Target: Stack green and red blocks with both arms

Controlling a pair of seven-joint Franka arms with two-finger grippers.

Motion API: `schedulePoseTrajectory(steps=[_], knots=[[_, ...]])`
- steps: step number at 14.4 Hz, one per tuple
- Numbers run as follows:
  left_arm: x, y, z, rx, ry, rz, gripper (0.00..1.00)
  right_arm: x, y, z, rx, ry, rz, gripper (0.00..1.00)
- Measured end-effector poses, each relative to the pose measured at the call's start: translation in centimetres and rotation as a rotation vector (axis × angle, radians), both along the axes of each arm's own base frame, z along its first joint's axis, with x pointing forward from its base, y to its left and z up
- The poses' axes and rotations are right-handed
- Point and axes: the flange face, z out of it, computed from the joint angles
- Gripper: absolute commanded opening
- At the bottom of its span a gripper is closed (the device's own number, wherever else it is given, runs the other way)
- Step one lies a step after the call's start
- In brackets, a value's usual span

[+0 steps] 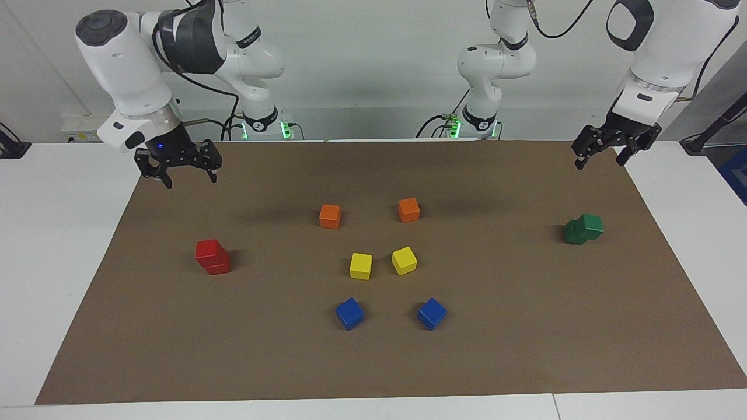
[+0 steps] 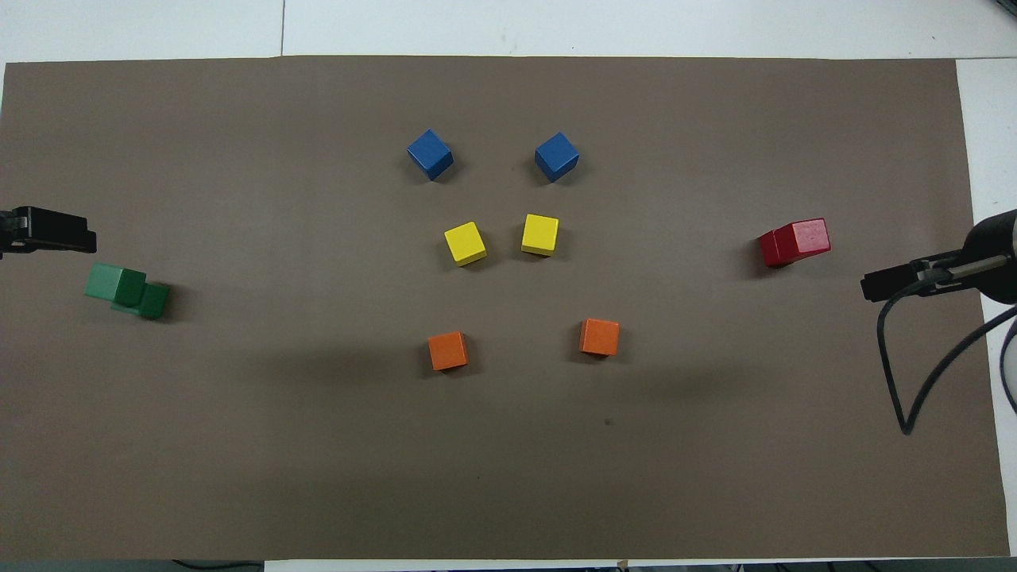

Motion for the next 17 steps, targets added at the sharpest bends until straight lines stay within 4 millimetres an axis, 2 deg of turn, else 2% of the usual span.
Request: schedulePoseTrajectory(steps=[3, 7, 17], knots=[[0.0, -0.1, 0.0, -0.007, 0.001, 0.0, 1.0, 0.0, 0.0, 1.3, 0.0, 0.027, -0.025, 1.0], [0.0, -0.1, -0.1, -0.008, 0.004, 0.0, 1.0, 0.6, -0.1, 0.6, -0.001, 0.043, -0.056, 1.0], [-0.1, -0.4, -0.4, -0.008, 0.009, -0.004, 1.0, 1.1, -0.1, 0.3, -0.004, 0.029, -0.111, 1.0]])
